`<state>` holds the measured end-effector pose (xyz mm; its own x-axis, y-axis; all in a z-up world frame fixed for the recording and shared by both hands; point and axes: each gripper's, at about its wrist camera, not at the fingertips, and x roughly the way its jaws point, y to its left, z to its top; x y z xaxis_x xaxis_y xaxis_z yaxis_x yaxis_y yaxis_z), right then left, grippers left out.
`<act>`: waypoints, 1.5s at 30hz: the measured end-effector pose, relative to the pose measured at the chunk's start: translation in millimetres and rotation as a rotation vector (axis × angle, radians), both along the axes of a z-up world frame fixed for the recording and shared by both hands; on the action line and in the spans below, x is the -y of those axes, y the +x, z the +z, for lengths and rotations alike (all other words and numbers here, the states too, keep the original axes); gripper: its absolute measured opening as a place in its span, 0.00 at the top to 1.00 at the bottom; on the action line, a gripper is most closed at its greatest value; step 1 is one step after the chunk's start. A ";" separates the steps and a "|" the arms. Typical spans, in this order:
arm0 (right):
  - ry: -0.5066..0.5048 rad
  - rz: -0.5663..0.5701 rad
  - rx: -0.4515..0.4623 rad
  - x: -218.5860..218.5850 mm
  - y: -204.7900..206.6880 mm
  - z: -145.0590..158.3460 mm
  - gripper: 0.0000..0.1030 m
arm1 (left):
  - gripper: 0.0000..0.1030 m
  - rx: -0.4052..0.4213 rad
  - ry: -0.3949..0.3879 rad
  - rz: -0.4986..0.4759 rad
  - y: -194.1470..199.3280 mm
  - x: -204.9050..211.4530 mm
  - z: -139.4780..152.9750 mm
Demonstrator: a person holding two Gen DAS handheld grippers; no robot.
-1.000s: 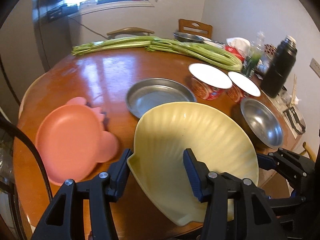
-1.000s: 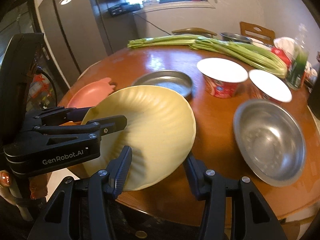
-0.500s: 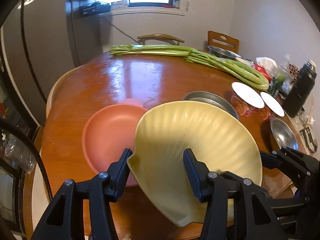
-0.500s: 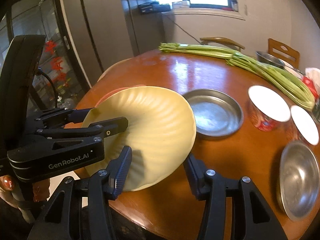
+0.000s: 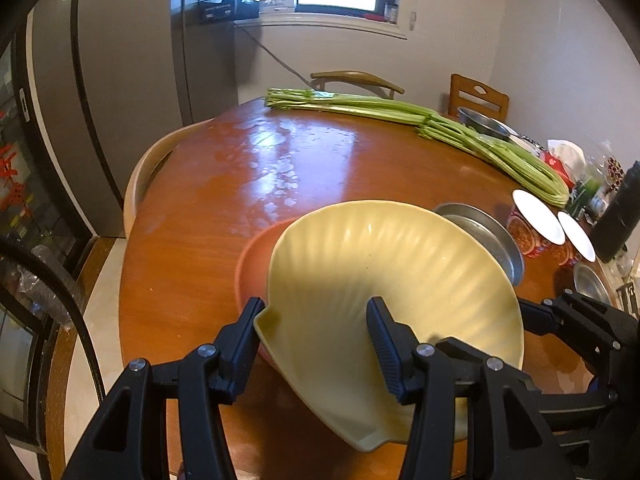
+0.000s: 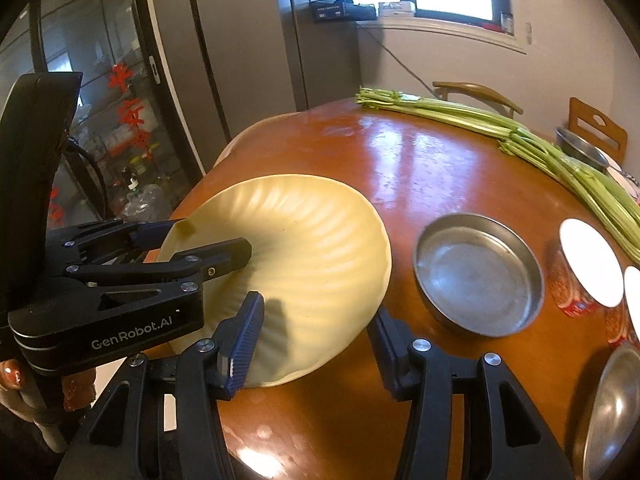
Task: Organize plates and bowls
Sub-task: 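Lift the cream dish with the left gripper toward the pink plate, then lower the cream dish onto the pink plate with the left gripper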
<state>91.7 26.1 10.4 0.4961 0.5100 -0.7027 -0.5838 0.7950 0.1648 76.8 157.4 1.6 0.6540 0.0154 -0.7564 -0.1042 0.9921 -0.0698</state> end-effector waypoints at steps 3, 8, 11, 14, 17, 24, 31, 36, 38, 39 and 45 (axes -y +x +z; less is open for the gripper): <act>-0.002 0.003 -0.002 -8.6 4.7 -0.6 0.48 | 0.49 -0.004 -0.001 0.008 3.0 -7.2 -0.7; -0.013 0.001 -0.012 -20.9 12.5 -3.8 0.47 | 0.49 -0.015 0.000 0.010 12.0 -13.9 -2.5; -0.018 0.000 -0.017 -26.3 14.9 -5.0 0.47 | 0.49 -0.018 0.003 0.011 17.5 -17.6 -3.2; -0.020 -0.002 -0.030 -31.5 18.6 -7.1 0.47 | 0.49 -0.024 0.006 0.013 22.5 -20.9 -5.1; -0.023 -0.004 -0.045 -35.6 21.8 -10.8 0.47 | 0.49 -0.035 0.002 0.016 25.6 -24.7 -8.8; -0.045 -0.009 -0.070 -39.5 23.9 -21.0 0.47 | 0.49 -0.051 -0.005 0.017 34.3 -26.8 -17.9; -0.066 -0.002 -0.074 -44.0 23.1 -26.8 0.47 | 0.49 -0.063 -0.008 0.027 37.8 -30.1 -23.7; -0.082 0.000 -0.057 -47.2 20.9 -28.4 0.47 | 0.49 -0.074 -0.011 0.036 41.2 -31.9 -28.7; -0.086 -0.002 -0.054 -47.9 20.2 -28.8 0.47 | 0.49 -0.078 -0.013 0.038 42.3 -32.8 -30.5; -0.092 0.000 -0.050 -49.0 19.4 -28.7 0.47 | 0.49 -0.078 -0.011 0.040 42.8 -33.2 -30.9; -0.120 0.006 -0.035 -53.3 15.3 -27.9 0.47 | 0.49 -0.080 -0.015 0.047 45.5 -35.1 -33.1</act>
<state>107.0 79.5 -17.5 0.4673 0.4242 -0.7757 -0.5846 0.8065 0.0888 122.2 192.5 -31.6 0.5905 0.0328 -0.8064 -0.1559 0.9850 -0.0741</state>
